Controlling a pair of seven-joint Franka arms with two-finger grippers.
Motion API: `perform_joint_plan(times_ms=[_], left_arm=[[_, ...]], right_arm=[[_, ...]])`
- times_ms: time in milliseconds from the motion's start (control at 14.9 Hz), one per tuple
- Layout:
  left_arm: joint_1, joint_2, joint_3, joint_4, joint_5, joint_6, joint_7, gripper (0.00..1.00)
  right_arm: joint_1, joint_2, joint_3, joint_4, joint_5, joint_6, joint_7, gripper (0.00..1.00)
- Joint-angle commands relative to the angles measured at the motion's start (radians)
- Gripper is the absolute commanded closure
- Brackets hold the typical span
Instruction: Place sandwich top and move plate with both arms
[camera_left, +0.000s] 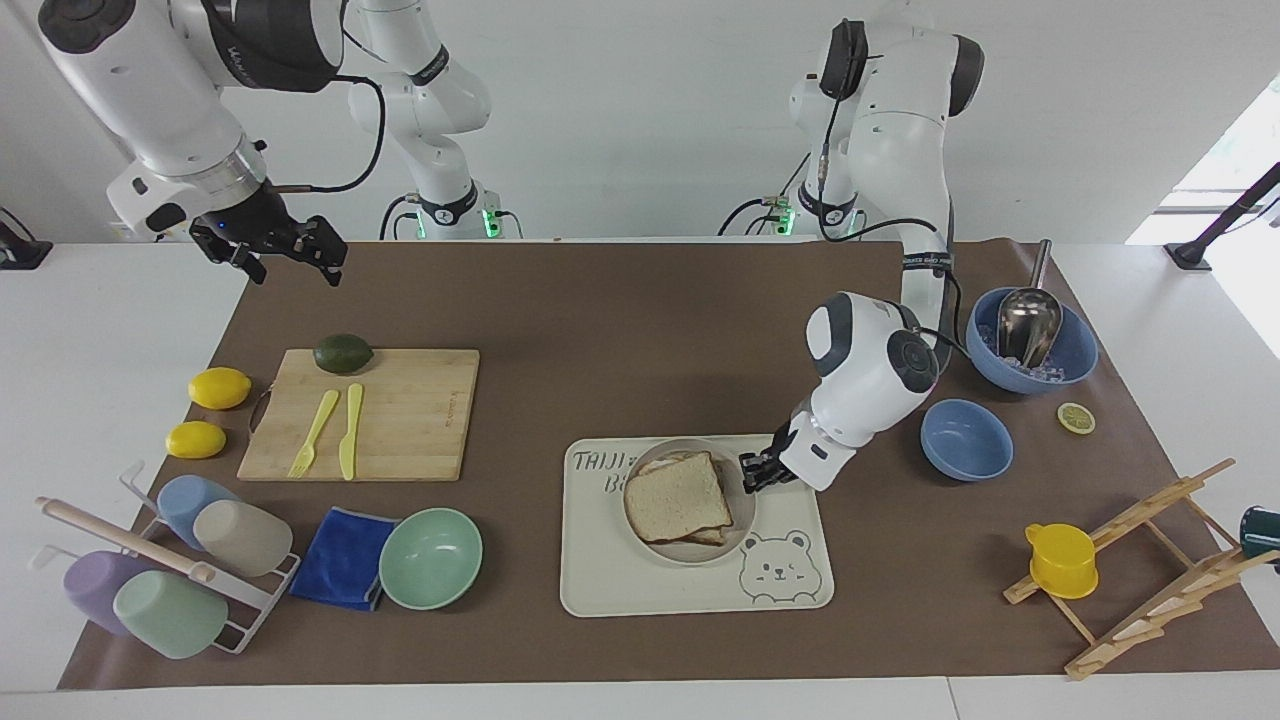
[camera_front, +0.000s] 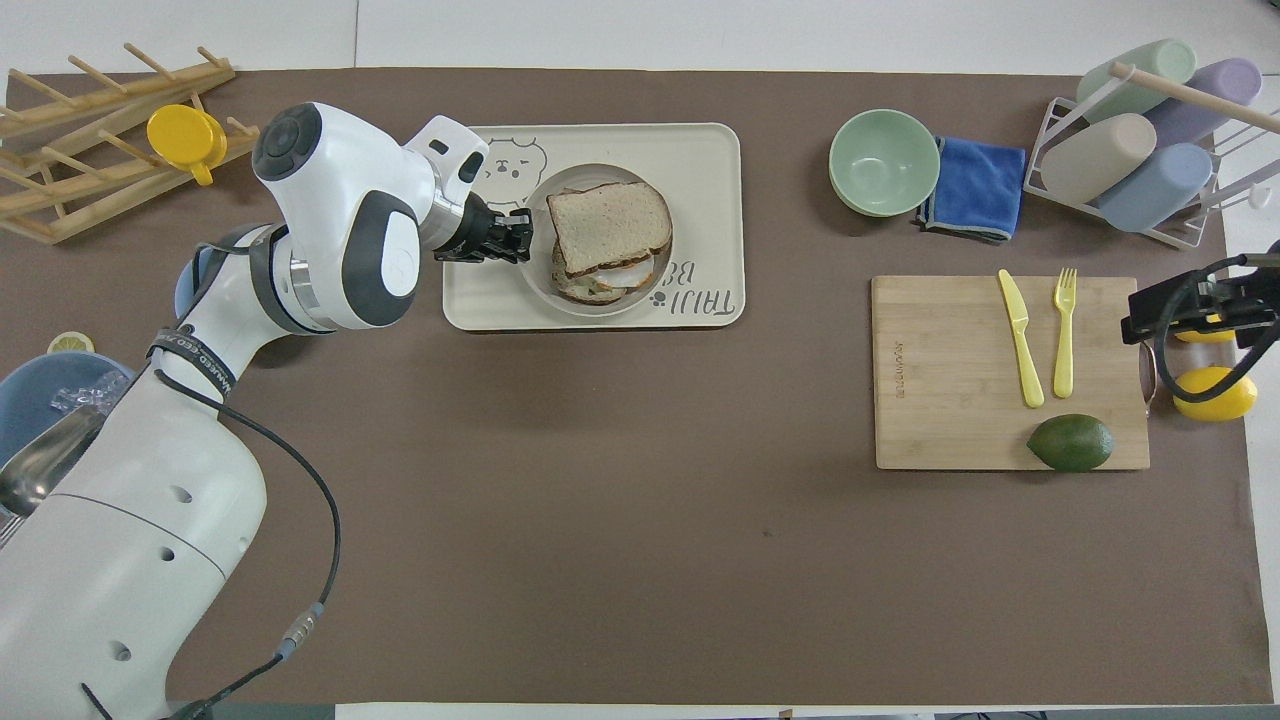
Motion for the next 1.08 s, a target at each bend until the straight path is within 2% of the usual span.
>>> perform_joint_plan(times_ms=[0,202,336,470,739,1008], left_arm=[[-0.002,-0.044,0.008,-0.047,-0.023,0.012,0.031,0.0],[0.01,-0.067,0.025,-0.036,-0.02,-0.003,0.028,0.0],[0.007,-0.117,0.103,-0.037,-0.017,-0.078,0.026,0.0],[0.007,-0.192,0.16,-0.035,0.093,-0.196,0.031,0.0],[0.024,-0.321,0.171,-0.035,0.3,-0.377,0.034,0.0],[0.027,-0.418,0.174,-0.036,0.374,-0.502,0.032,0.0]], right_arm=[[-0.008,-0.003,0.003,-0.003,0.016,-0.012,-0.018,0.0],[-0.008,-0.003,0.003,-0.003,0.016,-0.012,-0.018,0.0],[-0.008,-0.003,0.003,-0.003,0.016,-0.012,-0.018,0.0],[-0.008,-0.004,0.003,-0.003,0.016,-0.012,-0.018,0.0],[-0.008,-0.004,0.003,-0.003,0.016,-0.012,-0.018,0.0],[-0.008,-0.003,0.003,-0.003,0.016,-0.012,-0.018,0.0]])
